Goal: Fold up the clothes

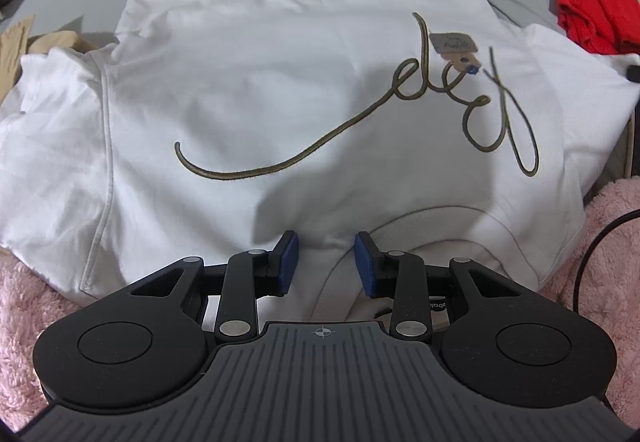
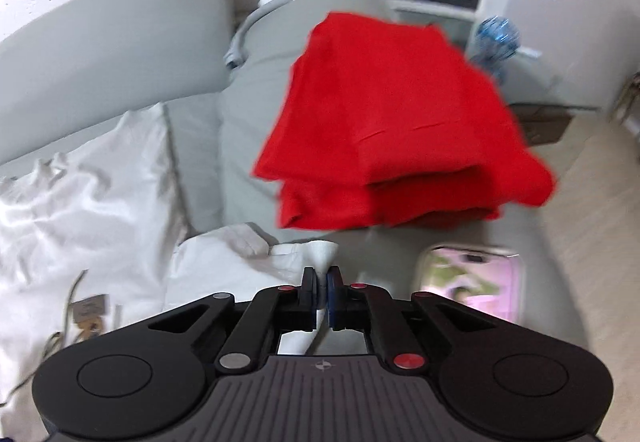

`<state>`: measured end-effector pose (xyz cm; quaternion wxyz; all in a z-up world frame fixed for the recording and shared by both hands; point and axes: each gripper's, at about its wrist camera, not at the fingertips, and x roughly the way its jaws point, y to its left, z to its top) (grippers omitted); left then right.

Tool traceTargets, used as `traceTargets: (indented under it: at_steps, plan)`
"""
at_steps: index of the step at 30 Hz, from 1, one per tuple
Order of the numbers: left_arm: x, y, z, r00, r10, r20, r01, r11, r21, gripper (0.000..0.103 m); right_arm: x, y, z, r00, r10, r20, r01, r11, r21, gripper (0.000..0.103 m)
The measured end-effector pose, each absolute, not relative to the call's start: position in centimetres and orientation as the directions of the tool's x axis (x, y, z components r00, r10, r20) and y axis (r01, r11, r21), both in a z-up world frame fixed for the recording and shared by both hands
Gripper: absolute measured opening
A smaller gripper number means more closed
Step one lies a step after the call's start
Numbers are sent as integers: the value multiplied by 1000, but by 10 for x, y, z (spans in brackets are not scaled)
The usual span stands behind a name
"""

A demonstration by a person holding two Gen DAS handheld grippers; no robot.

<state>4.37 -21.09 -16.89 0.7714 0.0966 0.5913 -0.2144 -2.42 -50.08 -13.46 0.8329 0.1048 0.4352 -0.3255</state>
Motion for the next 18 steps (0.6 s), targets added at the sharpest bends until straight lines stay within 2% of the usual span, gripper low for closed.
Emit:
traceTargets:
  at_steps: [3, 5, 10, 12, 14, 18]
  plan:
    - [45, -209, -169, 208, -216, -954, 447, 889, -103, 38, -20, -503, -143, 353, -456, -817, 613, 773, -167, 9]
    - [45, -209, -169, 207, -217, -954, 445, 889, -106, 38, -19, -501, -144, 322, -490, -810, 613, 760, -216, 24]
    - [44, -209, -169, 212, -214, -953, 447, 889, -100, 38, -26, -488, -127, 375, -486, -790, 594, 780, -198, 33]
    - [44, -210, -169, 215, -212, -953, 449, 888, -96, 38, -30, -473, -117, 422, -448, -788, 565, 810, -158, 36]
    - [44, -210, -169, 216, -212, -953, 453, 887, -95, 38, -30, -455, -115, 465, -377, -801, 509, 854, -106, 43]
    - [44, -209, -167, 217, -221, -951, 454, 885, -102, 38, -32, -414, -118, 523, -169, -835, 372, 927, 46, 44]
